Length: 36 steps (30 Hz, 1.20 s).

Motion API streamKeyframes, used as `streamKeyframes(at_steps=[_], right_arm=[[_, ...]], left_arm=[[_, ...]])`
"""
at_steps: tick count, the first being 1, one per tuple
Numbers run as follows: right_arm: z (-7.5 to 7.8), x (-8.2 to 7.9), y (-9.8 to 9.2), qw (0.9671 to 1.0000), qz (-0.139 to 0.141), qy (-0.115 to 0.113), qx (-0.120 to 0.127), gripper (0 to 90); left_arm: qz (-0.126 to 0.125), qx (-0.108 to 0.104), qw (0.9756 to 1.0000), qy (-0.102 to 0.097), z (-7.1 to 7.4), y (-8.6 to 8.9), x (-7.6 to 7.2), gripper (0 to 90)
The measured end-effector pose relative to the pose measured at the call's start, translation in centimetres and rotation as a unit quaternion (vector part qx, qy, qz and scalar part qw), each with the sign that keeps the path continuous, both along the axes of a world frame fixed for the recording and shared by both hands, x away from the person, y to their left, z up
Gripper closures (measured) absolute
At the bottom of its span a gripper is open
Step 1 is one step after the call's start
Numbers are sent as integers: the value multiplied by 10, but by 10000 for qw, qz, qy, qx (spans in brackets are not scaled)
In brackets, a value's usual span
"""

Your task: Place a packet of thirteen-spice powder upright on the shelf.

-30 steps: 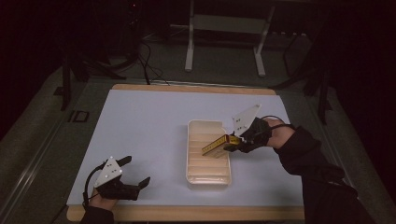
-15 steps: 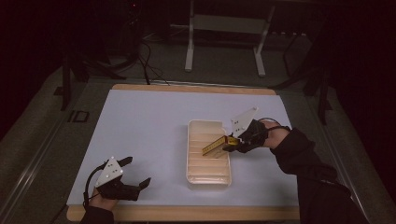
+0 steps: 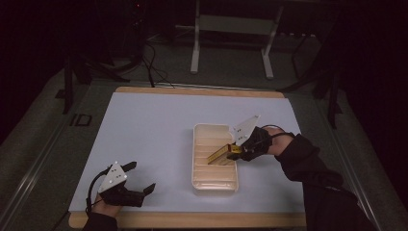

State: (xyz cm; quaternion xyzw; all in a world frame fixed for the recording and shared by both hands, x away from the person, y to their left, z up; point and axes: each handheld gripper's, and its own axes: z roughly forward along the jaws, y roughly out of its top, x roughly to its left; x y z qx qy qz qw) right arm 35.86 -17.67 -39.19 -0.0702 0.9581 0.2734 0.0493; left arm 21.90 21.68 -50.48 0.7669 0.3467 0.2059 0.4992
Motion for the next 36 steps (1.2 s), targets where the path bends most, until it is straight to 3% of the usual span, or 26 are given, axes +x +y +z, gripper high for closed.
streamKeyframes(at_steps=[7,10,16,26,36], right_arm=[[-16,4,11,9998,-40,73,-199,675],[-25,8,20,9990,-125,219,-357,675],[-34,13,29,9982,-193,378,-414,671],[-38,15,44,9980,-257,540,-221,667],[-44,16,56,9979,-328,560,-29,675]], left_arm=[[-5,13,10000,13,0,0,0,10],[-9,19,10000,10,0,0,0,9],[-30,40,10000,29,-1,-1,0,10],[-36,39,10000,33,-1,-1,0,10],[-41,35,10000,20,0,-1,-1,9]])
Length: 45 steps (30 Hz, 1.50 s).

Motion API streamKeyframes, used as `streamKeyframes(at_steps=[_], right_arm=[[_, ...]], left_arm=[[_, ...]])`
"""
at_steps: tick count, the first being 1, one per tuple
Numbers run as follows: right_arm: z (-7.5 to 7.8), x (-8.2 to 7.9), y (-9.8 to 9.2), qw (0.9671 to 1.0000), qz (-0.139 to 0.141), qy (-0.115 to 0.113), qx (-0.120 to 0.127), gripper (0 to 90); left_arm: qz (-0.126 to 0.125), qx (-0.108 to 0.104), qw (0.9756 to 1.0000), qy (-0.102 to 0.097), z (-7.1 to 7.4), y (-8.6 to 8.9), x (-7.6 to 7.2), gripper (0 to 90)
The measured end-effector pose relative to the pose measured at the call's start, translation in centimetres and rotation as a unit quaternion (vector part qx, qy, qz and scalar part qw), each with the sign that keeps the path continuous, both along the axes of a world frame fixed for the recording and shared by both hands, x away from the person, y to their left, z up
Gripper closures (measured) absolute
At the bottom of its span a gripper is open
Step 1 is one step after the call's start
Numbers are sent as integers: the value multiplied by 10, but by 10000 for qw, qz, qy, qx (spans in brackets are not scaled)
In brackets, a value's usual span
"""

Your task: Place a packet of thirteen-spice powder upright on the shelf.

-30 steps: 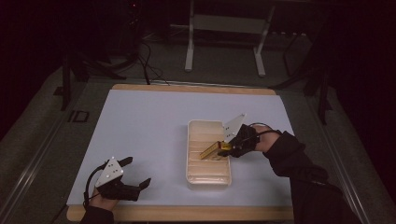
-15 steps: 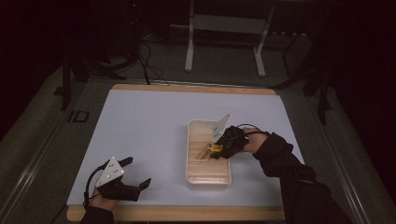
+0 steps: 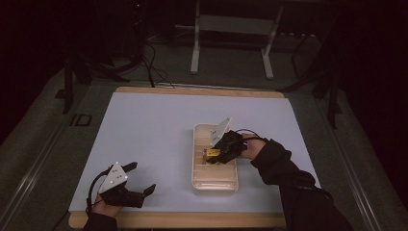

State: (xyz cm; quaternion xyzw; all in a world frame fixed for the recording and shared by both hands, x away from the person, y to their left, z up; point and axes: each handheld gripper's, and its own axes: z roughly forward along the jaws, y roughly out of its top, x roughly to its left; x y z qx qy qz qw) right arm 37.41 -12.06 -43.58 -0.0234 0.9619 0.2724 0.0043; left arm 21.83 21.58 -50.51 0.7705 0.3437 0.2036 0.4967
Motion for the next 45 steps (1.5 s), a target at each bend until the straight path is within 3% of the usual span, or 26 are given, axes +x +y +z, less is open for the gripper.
streamKeyframes(at_steps=[7,13,19,22,23,27,34,39,41,42,43,44,45], right_arm=[[1,-2,-1,9999,23,-106,-50,663],[5,-1,-4,9999,-74,-136,-55,590],[17,-1,-13,9993,-229,-256,177,421],[22,1,-18,9986,-420,-202,268,329],[26,3,-22,9984,-489,-59,287,243],[30,5,-27,9973,-639,125,326,145],[37,2,-39,9940,-993,-122,436,138],[43,0,-51,9878,-1423,-194,595,139],[46,-1,-57,9821,-1707,-327,720,141],[46,-1,-57,9821,-1707,-327,720,141],[48,-3,-67,9741,-2030,-464,883,141],[48,-3,-67,9741,-2030,-464,883,141],[49,-4,-74,9697,-2197,-410,984,141]], left_arm=[[-1,2,10000,0,0,0,0,10],[16,-5,10000,-26,1,1,0,10],[10,15,10000,-5,0,0,0,10],[14,7,10000,-1,0,0,0,10],[16,6,10000,1,0,0,0,10],[10,11,10000,3,0,0,0,10],[15,-6,10000,11,0,0,0,10],[17,-15,10000,6,0,0,0,10],[15,-12,10000,5,0,0,0,10],[15,-12,10000,5,0,0,0,10],[14,-8,10000,2,0,0,0,10],[14,-8,10000,2,0,0,0,10],[13,-7,10000,1,0,0,0,10]])
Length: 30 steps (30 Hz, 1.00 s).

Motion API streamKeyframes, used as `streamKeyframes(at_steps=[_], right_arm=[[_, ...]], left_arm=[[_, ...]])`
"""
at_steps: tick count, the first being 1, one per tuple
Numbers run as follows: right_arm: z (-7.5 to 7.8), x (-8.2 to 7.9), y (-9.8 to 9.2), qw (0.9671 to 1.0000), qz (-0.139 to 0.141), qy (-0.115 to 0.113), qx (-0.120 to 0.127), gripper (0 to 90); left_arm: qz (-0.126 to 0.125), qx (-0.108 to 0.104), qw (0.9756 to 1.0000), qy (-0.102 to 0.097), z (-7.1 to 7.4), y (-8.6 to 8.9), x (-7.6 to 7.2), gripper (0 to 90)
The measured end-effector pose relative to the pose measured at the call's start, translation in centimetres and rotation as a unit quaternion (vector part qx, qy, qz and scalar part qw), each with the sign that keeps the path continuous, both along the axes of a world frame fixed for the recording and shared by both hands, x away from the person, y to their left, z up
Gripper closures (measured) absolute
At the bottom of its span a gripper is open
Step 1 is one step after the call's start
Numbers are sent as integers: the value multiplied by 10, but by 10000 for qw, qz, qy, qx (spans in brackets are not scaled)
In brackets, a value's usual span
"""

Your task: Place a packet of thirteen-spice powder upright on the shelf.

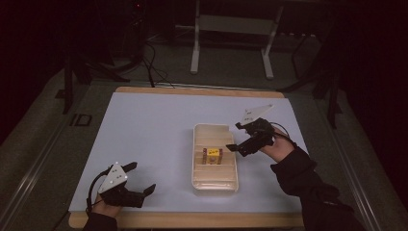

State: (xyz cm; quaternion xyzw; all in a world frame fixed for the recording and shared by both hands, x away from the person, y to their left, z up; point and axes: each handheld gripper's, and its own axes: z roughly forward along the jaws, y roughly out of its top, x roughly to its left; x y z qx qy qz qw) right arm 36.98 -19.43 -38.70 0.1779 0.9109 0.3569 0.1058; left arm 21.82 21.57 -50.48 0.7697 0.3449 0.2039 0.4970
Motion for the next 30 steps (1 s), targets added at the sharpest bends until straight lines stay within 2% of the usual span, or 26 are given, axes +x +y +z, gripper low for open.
streamKeyframes(at_steps=[3,4,6,10,11,16,18,19,21,23,26,30], right_arm=[[1,-2,-7,9998,-158,-69,91,142],[1,-5,-13,9991,-357,-144,180,142],[2,-8,-21,9981,-507,-163,311,142],[2,-10,-28,9963,-687,-250,454,146],[1,-13,-36,9939,-906,-296,548,146],[-6,-20,-53,9883,-1316,-369,675,145],[-9,-24,-59,9849,-1485,-437,775,145],[-11,-26,-62,9843,-1517,-398,809,145],[-15,-30,-67,9814,-1671,-461,819,145],[-19,-33,-71,9816,-1699,-395,782,145],[-24,-39,-77,9792,-1820,-435,790,145],[-31,-47,-85,9737,-2003,-407,1008,145]], left_arm=[[-1,0,10000,-4,0,0,0,10],[0,3,10000,-3,0,0,0,10],[-1,6,10000,-2,0,0,0,10],[-3,6,10000,-1,0,0,0,10],[-4,6,10000,-4,0,0,0,10],[3,-1,10000,-4,0,0,0,10],[1,1,10000,-2,0,0,0,10],[1,0,10000,-3,0,-1,0,10],[2,-2,10000,-4,0,0,0,10],[4,-3,10000,-5,0,0,0,9],[1,-1,10000,-7,0,0,0,10],[1,4,10000,-8,0,-1,-1,10]])
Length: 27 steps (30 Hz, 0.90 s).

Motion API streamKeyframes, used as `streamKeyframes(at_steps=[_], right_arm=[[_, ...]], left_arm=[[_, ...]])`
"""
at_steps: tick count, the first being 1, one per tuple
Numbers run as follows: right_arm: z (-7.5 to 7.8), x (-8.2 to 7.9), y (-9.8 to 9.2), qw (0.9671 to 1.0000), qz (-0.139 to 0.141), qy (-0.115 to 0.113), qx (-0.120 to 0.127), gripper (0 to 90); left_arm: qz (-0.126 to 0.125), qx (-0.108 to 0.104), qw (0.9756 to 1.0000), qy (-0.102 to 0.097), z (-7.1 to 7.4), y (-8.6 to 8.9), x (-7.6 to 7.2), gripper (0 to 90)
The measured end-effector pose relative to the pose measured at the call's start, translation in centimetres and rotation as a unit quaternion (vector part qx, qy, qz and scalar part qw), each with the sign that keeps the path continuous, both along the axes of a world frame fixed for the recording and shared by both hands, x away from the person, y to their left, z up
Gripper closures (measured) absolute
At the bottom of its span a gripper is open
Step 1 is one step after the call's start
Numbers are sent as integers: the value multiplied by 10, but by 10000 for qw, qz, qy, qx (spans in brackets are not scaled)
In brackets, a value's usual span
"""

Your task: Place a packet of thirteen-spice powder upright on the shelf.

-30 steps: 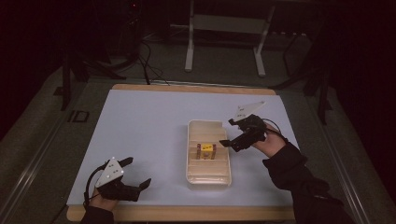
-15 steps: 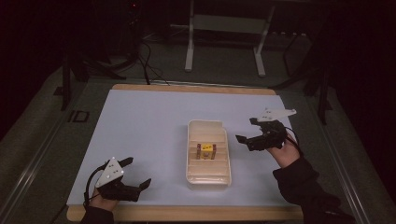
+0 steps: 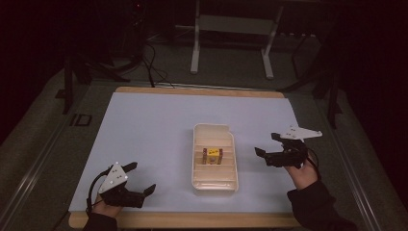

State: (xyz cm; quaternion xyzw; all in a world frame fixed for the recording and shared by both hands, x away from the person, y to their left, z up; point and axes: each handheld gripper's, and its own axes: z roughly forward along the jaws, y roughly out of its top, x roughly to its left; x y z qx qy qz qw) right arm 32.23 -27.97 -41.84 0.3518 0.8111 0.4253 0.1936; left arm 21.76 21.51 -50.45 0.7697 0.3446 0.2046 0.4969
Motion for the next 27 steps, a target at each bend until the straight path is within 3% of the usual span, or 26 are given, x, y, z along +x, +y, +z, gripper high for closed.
streamKeyframes(at_steps=[9,14,23,27], right_arm=[[-21,-18,-18,9987,-439,-136,233,146],[-27,-25,-26,9977,-623,-177,176,145],[-32,-37,-35,9974,-678,-216,150,146],[-36,-43,-39,9965,-748,-382,26,145]], left_arm=[[-7,2,10000,3,0,0,0,10],[-8,-8,10000,-7,0,0,-1,10],[-30,-6,10000,-4,1,0,-1,9],[-20,-21,10000,-23,1,0,-1,9]])
